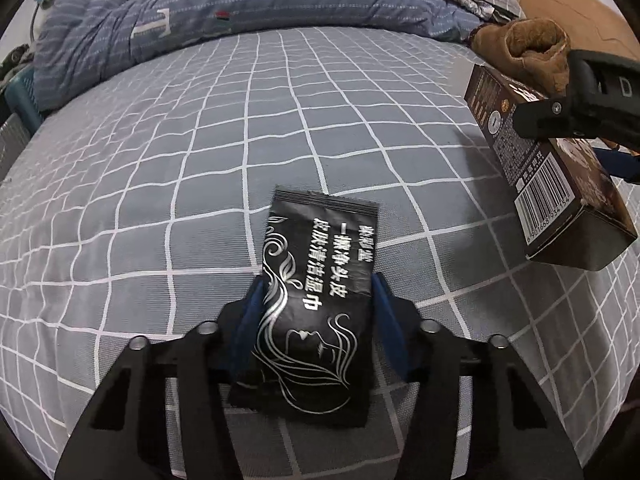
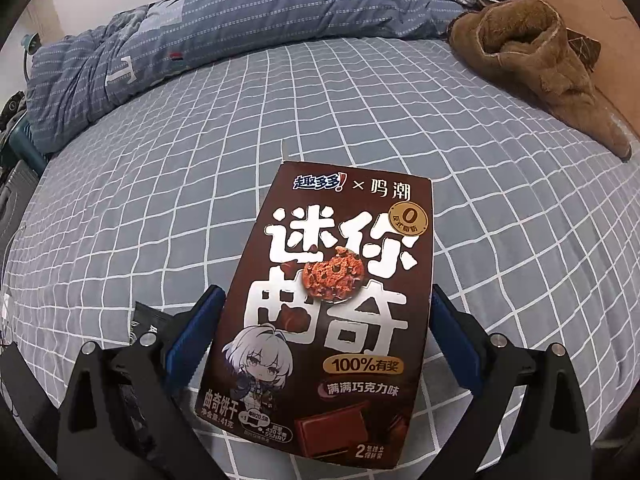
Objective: Collect trash
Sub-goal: 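Grasp the brown cookie box with the right tool while the left tool grasps the black packet, then lift and carry the cookie box and black packet with both tools over the bin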
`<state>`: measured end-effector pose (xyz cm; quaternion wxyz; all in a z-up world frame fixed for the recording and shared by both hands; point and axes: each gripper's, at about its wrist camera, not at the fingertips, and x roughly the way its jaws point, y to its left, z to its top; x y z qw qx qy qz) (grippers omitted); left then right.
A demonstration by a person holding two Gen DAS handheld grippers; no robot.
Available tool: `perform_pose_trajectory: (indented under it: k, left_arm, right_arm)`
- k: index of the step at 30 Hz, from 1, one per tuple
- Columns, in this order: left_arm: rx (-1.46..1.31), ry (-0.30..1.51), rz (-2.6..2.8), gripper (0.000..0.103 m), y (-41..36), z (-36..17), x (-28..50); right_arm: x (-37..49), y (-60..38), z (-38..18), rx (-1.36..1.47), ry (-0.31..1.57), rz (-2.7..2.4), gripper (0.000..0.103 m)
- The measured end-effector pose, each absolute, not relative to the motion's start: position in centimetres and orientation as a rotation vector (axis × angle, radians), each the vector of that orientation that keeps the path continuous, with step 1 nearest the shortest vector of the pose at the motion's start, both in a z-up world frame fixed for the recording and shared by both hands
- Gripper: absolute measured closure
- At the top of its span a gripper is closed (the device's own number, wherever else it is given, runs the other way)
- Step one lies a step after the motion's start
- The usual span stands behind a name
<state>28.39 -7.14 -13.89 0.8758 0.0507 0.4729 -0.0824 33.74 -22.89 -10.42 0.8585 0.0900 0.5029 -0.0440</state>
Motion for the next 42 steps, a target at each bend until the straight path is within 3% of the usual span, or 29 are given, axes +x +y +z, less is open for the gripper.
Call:
perform_pose_trajectory:
  k: [3,7,28,42]
  left_arm:
    - [0.099,0.988,-0.179,0.067,-6.9,-13.6,28.5]
    - [0.087,0.989,-0.175,0.068,-6.6,-13.5,28.7]
    - [0.042,0.914,-0.063,0.068,-4.5,-9.3,24.7]
    - [0.009,0.919,-0.059,0.068,-4.3,-7.9,19.0]
  right_arm:
    - [33.7,-22.9,-10.3,0.186,1.056,-0.088,0.009]
    - [33.6,-22.8,-10.3,0.184,1.055,-0.086,0.009]
    - [29.8,-21.2,-10.0,0.089,1.04,-0.03,0.009]
    - [22.8,-20.6,-8.2,0.058,1.006,0.02,0.009]
